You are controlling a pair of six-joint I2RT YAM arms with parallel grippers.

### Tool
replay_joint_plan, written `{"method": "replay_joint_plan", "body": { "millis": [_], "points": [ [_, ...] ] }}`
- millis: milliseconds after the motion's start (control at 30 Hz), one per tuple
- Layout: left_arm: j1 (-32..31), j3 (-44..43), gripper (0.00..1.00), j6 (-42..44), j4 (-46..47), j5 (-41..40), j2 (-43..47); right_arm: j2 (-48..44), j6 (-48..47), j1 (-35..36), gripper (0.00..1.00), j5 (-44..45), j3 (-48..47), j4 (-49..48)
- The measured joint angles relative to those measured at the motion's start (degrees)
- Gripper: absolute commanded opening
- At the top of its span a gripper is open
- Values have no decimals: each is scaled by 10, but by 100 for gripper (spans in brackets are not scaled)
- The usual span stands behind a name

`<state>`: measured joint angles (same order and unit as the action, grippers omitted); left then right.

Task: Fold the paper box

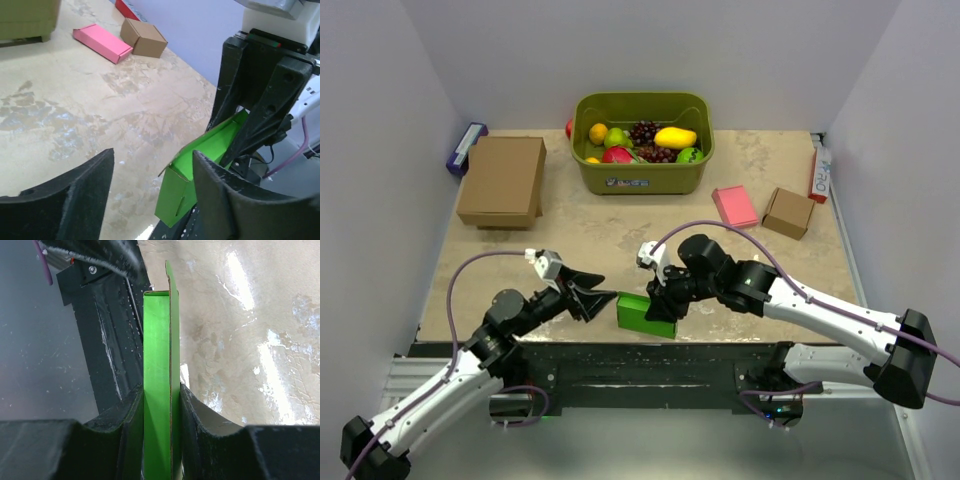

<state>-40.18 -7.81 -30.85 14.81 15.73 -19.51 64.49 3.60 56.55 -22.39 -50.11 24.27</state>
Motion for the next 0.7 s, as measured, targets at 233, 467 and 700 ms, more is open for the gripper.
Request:
{"method": "replay_joint_plan", "body": {
  "millis": [233,467,700],
  "points": [
    [0,-24,52,24,3,8,-75,0,0,0,25,4,0,11],
    [0,-25,47,30,10,32,-75,0,0,0,25,4,0,18],
    [0,-25,74,28,5,35,-30,0,-1,0,21,23,0,16]
  ]
}}
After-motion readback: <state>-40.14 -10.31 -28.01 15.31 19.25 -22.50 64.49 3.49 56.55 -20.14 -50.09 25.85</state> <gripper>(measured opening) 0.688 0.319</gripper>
